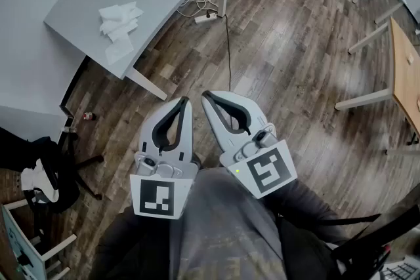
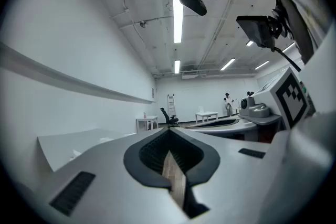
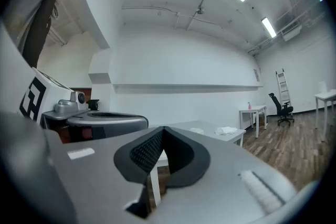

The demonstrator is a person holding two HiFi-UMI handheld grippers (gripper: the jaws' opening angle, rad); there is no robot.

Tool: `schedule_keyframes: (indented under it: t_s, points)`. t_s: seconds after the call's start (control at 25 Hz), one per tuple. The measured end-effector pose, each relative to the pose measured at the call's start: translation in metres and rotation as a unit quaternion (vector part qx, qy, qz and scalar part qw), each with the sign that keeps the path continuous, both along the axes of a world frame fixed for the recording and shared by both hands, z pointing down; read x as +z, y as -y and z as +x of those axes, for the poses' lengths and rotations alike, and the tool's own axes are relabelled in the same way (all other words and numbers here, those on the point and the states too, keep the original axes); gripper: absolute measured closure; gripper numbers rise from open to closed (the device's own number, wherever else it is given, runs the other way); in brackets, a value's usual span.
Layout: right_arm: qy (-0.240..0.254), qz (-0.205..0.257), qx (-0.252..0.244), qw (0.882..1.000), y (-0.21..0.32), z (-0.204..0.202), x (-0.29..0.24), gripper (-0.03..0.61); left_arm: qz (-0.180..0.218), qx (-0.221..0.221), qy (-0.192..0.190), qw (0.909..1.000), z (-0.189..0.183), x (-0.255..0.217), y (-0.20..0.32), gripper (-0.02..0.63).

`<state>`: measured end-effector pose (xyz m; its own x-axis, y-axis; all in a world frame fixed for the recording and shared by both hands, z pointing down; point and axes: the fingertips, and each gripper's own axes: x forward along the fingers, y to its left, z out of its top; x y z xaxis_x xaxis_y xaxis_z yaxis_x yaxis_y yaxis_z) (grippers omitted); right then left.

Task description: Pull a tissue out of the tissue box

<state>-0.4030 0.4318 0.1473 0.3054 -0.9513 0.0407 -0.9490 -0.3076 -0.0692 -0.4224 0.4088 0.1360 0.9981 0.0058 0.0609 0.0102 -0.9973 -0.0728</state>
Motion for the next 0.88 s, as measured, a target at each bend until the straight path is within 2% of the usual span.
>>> schedule_keyframes:
  t_s: [0.52, 0.64, 0.88]
  points:
    - [0.011, 0.022, -0.007, 1.0, -0.031, 0.044, 0.006, 0.577, -0.013, -0.009, 0.001, 0.9999, 0.044, 0.01, -0.031, 0.615]
    - [0.024, 0.022, -0.01, 0.999, -0.039, 0.056, 0.01, 0.577, -0.016, -0.005, 0.012, 0.9998, 0.055, 0.016, -0.042, 0.615]
    - [0.019, 0.006, -0.005, 1.0, -0.028, 0.097, 0.01, 0.575, -0.013, -0.016, 0.02, 0.9996, 0.091, 0.017, -0.023, 0.615]
